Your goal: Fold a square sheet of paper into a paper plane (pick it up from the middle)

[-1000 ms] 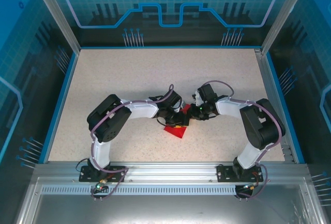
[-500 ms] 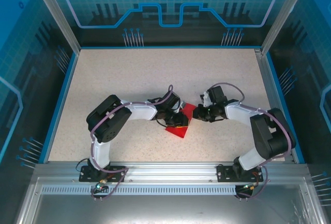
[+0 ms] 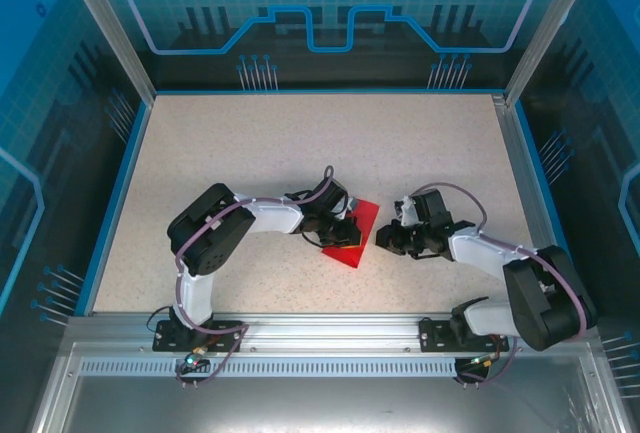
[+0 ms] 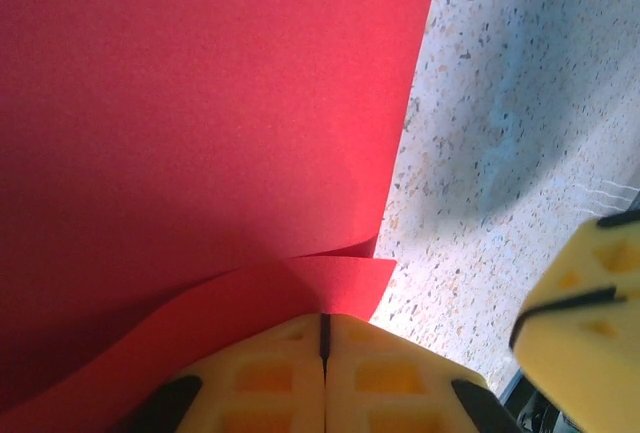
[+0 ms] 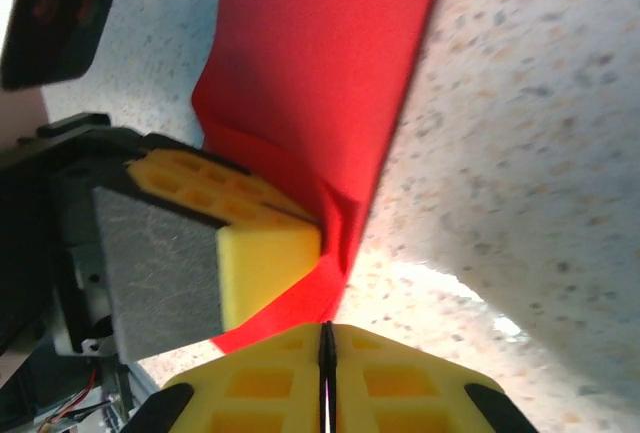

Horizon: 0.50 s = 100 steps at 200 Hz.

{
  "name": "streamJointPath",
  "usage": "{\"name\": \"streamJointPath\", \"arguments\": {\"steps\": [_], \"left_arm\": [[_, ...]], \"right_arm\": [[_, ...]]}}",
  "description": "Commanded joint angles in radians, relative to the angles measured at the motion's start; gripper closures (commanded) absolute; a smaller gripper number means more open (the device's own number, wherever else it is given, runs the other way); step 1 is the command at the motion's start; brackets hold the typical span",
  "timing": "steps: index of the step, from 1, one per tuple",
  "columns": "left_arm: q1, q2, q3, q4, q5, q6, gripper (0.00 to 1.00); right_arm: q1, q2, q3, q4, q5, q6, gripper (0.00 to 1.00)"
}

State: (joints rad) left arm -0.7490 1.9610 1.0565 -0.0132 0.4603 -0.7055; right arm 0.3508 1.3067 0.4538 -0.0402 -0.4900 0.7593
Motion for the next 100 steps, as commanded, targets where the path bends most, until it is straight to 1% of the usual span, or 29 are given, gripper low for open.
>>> {"name": "streamJointPath", "arguments": {"steps": [1, 23, 48, 100], "left_arm": [[-0.004, 0.022, -0.030, -0.015, -0.005, 0.011, 0.99], [-0.003, 0.019, -0.035, -0.011, -0.005, 0.015, 1.00], [-0.003, 0.015, -0.042, -0.014, -0.008, 0.019, 1.00], [-0.002, 0.001, -0.058, -0.002, -0.005, 0.018, 1.00]], "right_arm": [[0.035, -0.012, -0.025, 0.096, -0.023, 0.087, 0.91], [0.064, 0.020, -0.034, 0.165, -0.009, 0.127, 0.93], [0.090, 0.081, -0.002, 0.218, -0.008, 0.142, 0.94], [0.099, 0.187, 0.050, 0.201, 0.016, 0.117, 0.96]]}}
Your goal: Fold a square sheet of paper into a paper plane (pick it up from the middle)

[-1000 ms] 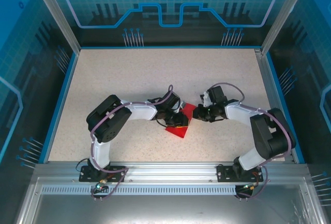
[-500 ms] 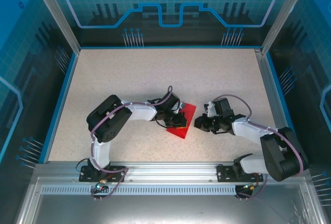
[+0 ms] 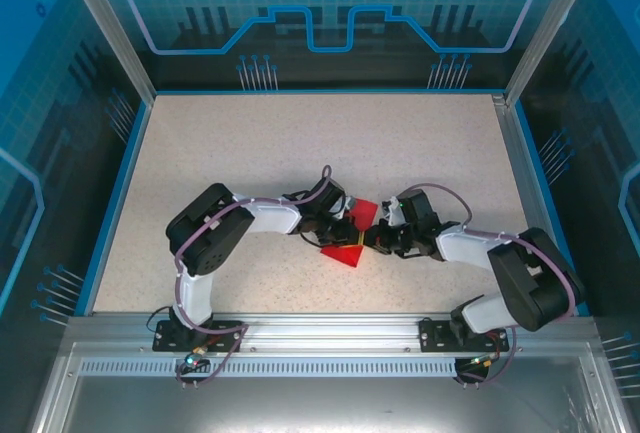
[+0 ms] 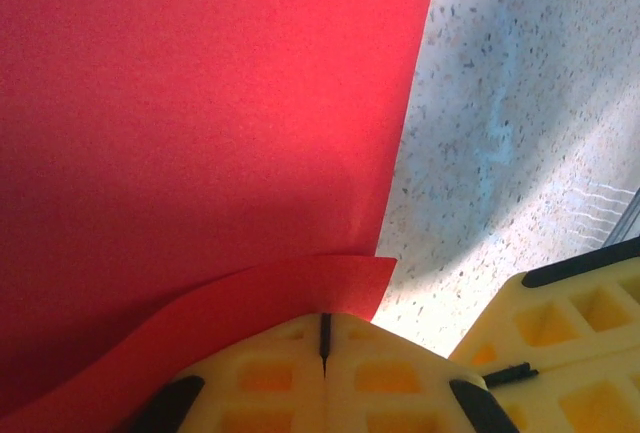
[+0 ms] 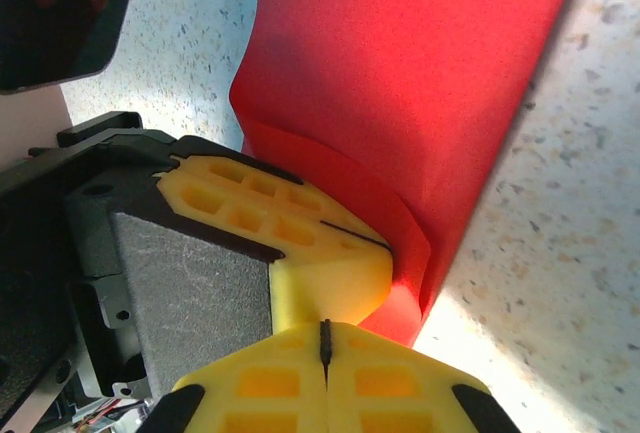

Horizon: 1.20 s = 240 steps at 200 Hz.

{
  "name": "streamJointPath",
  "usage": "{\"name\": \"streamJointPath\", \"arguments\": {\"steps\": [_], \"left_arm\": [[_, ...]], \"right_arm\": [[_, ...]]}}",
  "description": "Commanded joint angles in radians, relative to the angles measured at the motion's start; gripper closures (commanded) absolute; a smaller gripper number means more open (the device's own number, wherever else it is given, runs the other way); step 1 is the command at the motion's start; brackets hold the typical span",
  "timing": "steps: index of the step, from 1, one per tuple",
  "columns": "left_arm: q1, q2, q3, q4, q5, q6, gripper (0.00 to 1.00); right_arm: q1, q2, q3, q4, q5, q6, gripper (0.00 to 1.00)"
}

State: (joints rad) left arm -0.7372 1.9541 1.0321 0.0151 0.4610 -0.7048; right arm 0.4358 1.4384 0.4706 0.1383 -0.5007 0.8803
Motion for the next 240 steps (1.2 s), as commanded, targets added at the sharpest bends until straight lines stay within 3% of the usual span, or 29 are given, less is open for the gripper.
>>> {"name": "streamJointPath", "arguments": {"steps": [1, 104, 168, 240], "left_arm": [[-0.014, 0.008, -0.033, -0.028, -0.005, 0.017, 1.00], [-0.001, 0.009, -0.048, -0.006, 0.012, 0.015, 1.00], [0.000, 0.003, -0.055, -0.001, 0.014, 0.014, 1.00], [0.001, 0.002, -0.045, -0.001, 0.025, 0.016, 1.00]], "right_arm": [[0.014, 0.057, 0.033, 0.022, 0.027, -0.005, 0.96], [-0.063, 0.034, 0.036, -0.031, 0.026, -0.036, 0.97], [-0.065, 0.105, 0.070, 0.029, -0.019, -0.018, 0.97], [-0.065, 0.171, 0.116, -0.082, 0.016, -0.108, 0.96]]}}
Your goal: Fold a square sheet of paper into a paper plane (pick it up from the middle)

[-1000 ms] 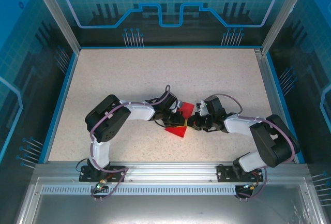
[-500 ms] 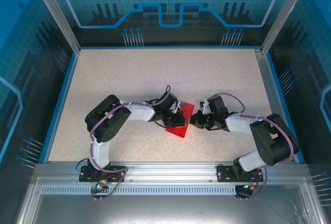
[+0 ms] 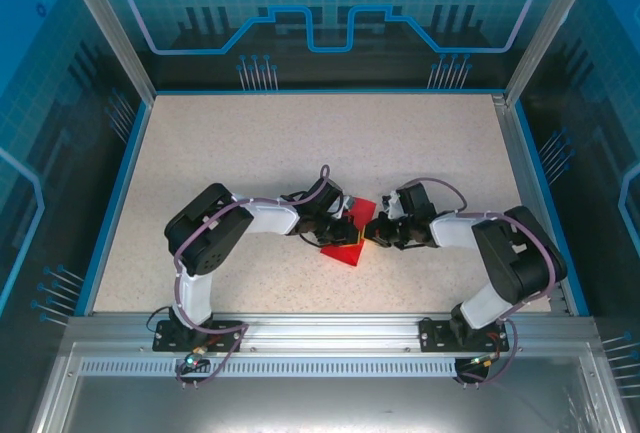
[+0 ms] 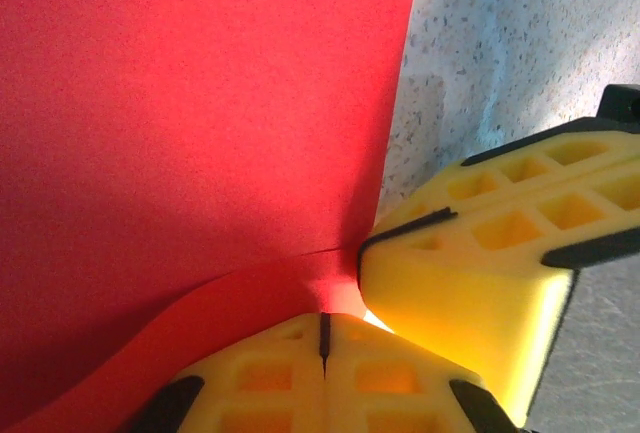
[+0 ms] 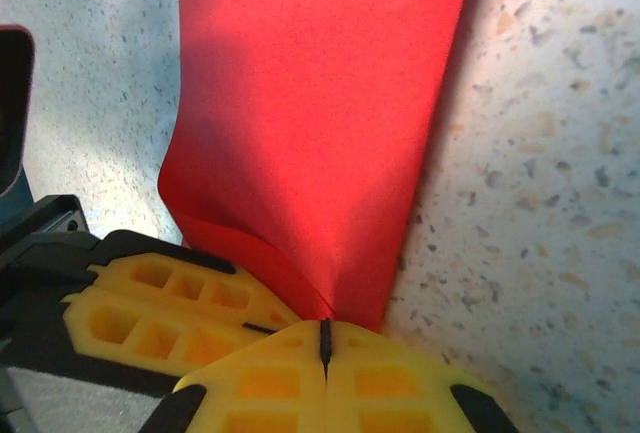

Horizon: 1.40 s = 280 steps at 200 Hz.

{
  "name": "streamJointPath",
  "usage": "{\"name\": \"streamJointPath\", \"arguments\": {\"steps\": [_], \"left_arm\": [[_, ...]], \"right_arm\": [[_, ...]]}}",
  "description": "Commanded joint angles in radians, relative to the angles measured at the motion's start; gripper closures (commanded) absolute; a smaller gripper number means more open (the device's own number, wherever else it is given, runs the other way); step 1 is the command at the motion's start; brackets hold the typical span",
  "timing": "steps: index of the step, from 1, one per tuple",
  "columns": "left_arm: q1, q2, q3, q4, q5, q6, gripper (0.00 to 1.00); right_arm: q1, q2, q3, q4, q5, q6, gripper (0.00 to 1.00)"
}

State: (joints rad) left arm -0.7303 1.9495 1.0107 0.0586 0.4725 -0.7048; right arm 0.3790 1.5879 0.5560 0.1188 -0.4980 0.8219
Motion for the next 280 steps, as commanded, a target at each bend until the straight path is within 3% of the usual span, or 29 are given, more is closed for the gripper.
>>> {"name": "streamJointPath", "arguments": {"steps": [1, 117, 170, 280], "left_arm": [[-0.006, 0.006, -0.023, -0.045, 0.014, 0.016, 1.00], [-0.006, -0.058, -0.015, -0.046, 0.048, 0.016, 1.00], [-0.006, -0.112, -0.039, -0.055, 0.049, 0.023, 1.00], [-0.010, -0.065, -0.118, 0.000, 0.096, 0.089, 1.00]], "right_arm": [[-0.007, 0.021, 0.031, -0.063, 0.015, -0.052, 0.96], [0.073, 0.117, 0.149, -0.355, 0.191, -0.177, 0.96], [0.082, 0.131, 0.154, -0.392, 0.223, -0.193, 0.97], [0.080, 0.130, 0.162, -0.404, 0.219, -0.194, 0.97]]}}
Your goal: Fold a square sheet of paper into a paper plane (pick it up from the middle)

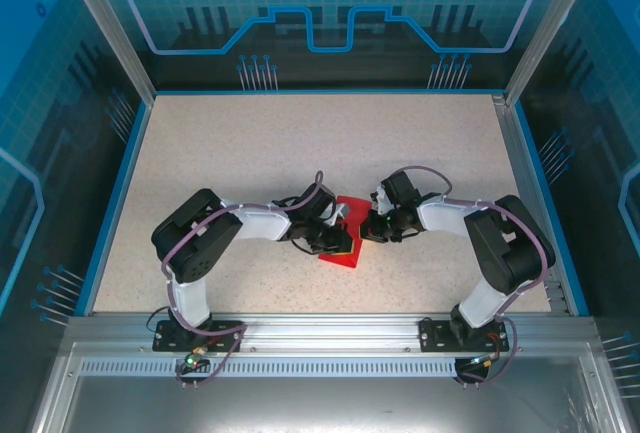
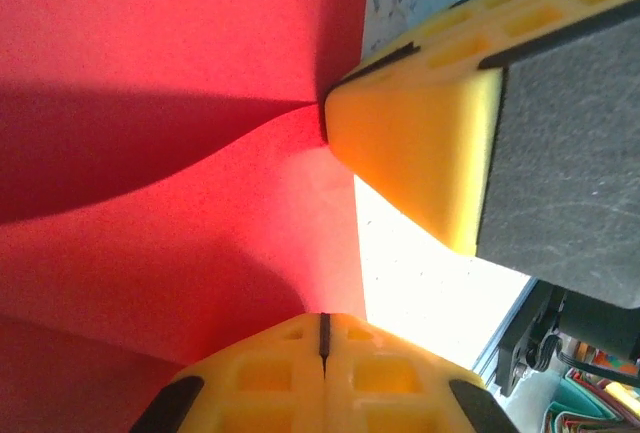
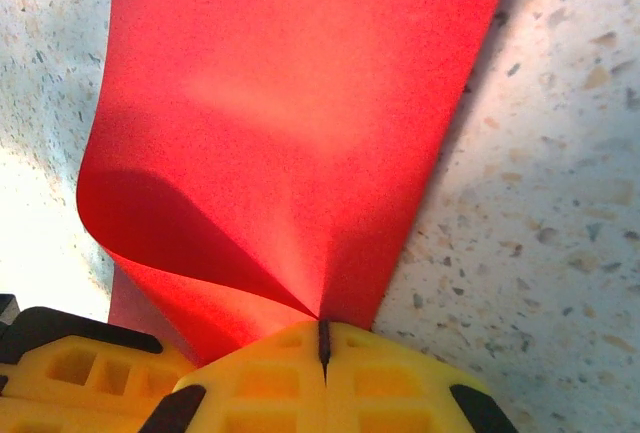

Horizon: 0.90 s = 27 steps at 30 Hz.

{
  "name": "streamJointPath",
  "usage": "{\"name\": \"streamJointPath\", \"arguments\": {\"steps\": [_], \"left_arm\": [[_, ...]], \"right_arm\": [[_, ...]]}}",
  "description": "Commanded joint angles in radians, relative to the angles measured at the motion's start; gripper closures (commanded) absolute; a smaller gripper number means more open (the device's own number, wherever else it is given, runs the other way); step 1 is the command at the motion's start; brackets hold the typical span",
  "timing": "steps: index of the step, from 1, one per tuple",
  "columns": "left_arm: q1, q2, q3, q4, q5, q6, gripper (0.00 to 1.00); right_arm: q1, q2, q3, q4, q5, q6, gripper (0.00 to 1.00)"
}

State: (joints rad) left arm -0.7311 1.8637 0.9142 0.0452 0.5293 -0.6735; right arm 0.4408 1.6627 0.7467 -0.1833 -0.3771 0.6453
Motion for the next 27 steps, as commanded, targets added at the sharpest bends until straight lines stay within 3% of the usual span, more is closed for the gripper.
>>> {"name": "streamJointPath", "arguments": {"steps": [1, 27], "left_arm": [[-0.009, 0.021, -0.021, 0.013, 0.039, 0.059, 1.00], [-0.083, -0.008, -0.084, 0.010, 0.006, 0.150, 1.00]], "right_arm": [[0.017, 0.055, -0.029, -0.102, 0.099, -0.018, 0.97], [0.019, 0.075, -0.031, -0.116, 0.123, -0.013, 0.98]]}}
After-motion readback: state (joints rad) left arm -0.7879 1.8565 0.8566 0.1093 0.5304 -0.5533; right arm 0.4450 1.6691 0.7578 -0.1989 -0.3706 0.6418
